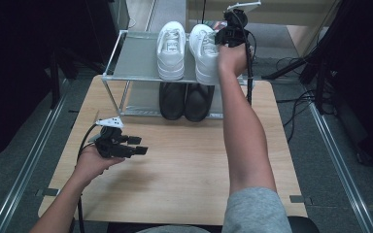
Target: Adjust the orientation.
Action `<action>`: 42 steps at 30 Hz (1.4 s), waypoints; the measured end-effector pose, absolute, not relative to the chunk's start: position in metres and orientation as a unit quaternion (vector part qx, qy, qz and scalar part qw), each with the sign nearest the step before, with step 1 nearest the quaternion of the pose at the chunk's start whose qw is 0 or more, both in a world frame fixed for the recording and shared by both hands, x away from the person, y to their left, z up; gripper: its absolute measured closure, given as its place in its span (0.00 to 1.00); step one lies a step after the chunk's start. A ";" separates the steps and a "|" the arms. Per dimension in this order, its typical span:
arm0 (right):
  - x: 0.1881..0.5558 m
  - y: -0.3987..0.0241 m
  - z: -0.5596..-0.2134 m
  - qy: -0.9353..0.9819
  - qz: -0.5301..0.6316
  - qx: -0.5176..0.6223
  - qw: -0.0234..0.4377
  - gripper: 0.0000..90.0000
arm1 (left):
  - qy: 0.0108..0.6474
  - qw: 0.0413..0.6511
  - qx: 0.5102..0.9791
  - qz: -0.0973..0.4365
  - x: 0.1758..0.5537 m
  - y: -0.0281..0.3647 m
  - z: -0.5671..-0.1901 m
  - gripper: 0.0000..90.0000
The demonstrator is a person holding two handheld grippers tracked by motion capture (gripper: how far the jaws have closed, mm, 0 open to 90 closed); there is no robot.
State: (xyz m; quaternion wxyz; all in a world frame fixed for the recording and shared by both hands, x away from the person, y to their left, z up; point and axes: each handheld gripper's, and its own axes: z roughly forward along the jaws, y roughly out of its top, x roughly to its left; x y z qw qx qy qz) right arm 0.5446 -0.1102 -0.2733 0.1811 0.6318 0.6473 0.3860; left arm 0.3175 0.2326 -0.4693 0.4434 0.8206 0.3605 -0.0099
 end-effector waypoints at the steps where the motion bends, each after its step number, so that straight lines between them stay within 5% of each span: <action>1: 0.546 -0.109 -0.273 0.643 0.387 0.635 0.183 0.93 | 0.360 0.443 0.821 -0.012 0.317 0.232 -0.469 0.45; 21: 0.561 -0.084 -0.289 0.608 0.385 0.671 0.181 0.89 | 0.351 0.442 0.825 -0.019 0.320 0.227 -0.470 0.46; 29: 0.560 -0.083 -0.289 0.628 0.385 0.653 0.177 0.77 | 0.350 0.441 0.827 -0.021 0.319 0.226 -0.470 0.45; 42: 0.543 -0.093 -0.273 0.665 0.398 0.610 0.163 0.73 | 0.348 0.436 0.830 -0.020 0.318 0.223 -0.470 0.45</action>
